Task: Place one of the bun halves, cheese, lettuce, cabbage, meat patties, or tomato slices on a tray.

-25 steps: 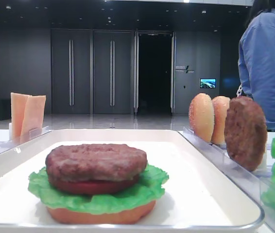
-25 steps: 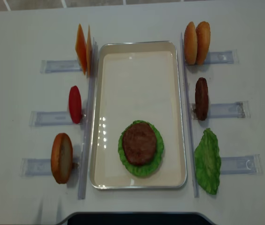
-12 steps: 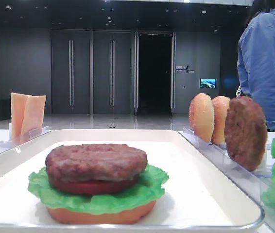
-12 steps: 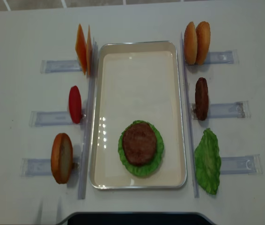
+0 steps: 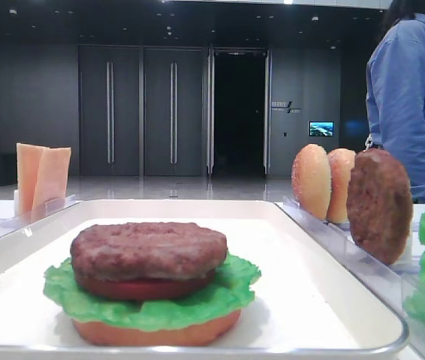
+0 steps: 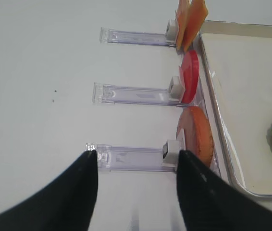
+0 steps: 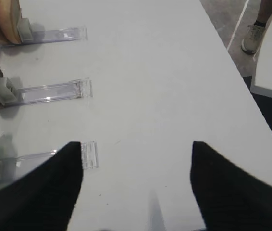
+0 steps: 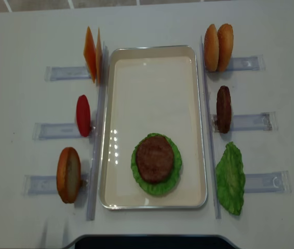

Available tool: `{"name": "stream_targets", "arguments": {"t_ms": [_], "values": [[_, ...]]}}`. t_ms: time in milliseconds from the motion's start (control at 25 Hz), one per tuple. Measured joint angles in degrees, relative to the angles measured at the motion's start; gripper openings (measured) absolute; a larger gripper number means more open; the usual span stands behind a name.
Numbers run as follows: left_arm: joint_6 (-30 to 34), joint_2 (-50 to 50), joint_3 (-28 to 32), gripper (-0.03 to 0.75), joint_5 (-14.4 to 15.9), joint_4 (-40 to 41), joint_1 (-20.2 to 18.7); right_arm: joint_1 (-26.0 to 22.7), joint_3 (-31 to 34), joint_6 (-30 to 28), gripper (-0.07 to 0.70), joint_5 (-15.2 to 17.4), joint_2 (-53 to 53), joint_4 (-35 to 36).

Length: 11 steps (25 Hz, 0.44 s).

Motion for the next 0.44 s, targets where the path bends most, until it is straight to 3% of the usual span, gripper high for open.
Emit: {"name": "stream_targets", "arguments": {"t_ms": [200, 440], "values": [[0.0, 0.0, 0.0, 0.409, 0.0, 0.0, 0.0, 0.0, 0.6, 0.0, 0.485, -0.1, 0.0, -0.4], [0.0, 0.0, 0.0, 0.409, 0.0, 0.0, 0.0, 0.0, 0.9, 0.0, 0.485, -2.8, 0.0, -0.6]]}}
